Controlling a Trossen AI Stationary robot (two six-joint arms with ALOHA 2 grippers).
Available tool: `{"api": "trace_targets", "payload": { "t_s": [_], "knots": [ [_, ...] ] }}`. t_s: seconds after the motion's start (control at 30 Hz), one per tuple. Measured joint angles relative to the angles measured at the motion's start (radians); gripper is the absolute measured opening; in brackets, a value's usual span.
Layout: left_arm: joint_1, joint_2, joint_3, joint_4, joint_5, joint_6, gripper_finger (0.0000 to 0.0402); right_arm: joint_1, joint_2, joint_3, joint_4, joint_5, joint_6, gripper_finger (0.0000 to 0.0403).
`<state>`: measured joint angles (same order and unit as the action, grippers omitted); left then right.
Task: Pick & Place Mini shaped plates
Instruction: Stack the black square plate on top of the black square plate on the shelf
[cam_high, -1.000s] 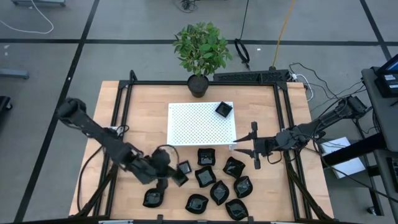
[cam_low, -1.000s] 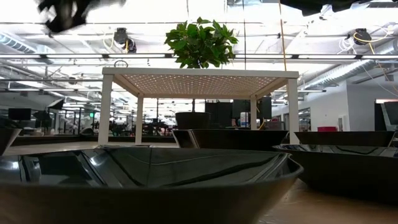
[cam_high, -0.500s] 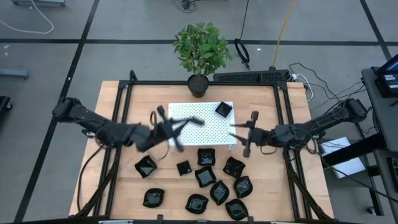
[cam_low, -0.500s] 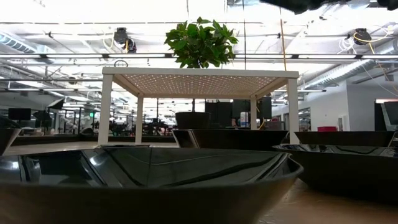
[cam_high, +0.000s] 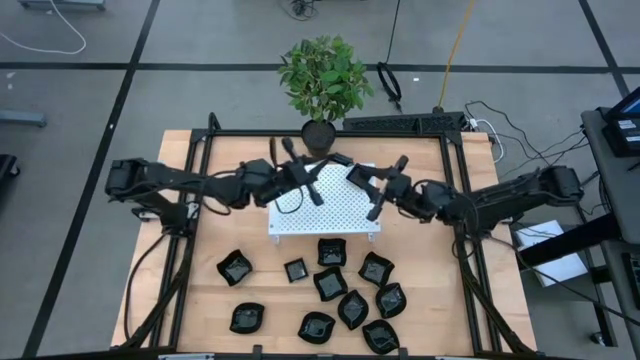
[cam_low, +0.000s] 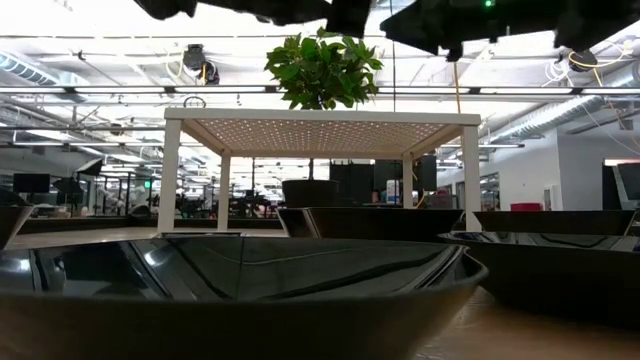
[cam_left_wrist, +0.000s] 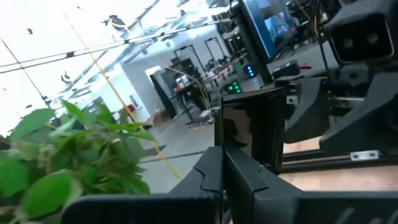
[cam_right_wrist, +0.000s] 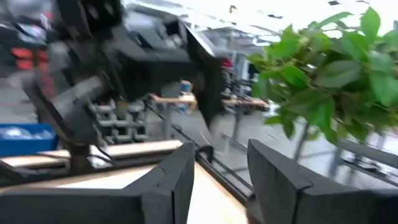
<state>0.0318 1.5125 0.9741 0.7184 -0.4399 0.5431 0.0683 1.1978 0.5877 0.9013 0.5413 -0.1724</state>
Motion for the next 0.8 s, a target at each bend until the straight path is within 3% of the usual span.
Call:
{"api": "trace_targets", "payload": {
  "t_s": [0.17, 0.57, 0.8],
  "knots": [
    [0.017, 0.042, 0.0, 0.028, 0.004, 0.036, 0.0003, -0.04, 0.041, 0.0, 0.102, -0.05, -0.004, 0.0134],
    [0.026, 0.055, 0.0, 0.043, 0.073, 0.02, 0.001, -0.101, 0.098, 0.001, 0.152, -0.102, 0.004, 0.0134],
    [0.026, 0.055, 0.0, 0.04, 0.073, 0.02, 0.0006, -0.102, 0.109, 0.001, 0.172, -0.103, -0.022, 0.009]
  ]
}}
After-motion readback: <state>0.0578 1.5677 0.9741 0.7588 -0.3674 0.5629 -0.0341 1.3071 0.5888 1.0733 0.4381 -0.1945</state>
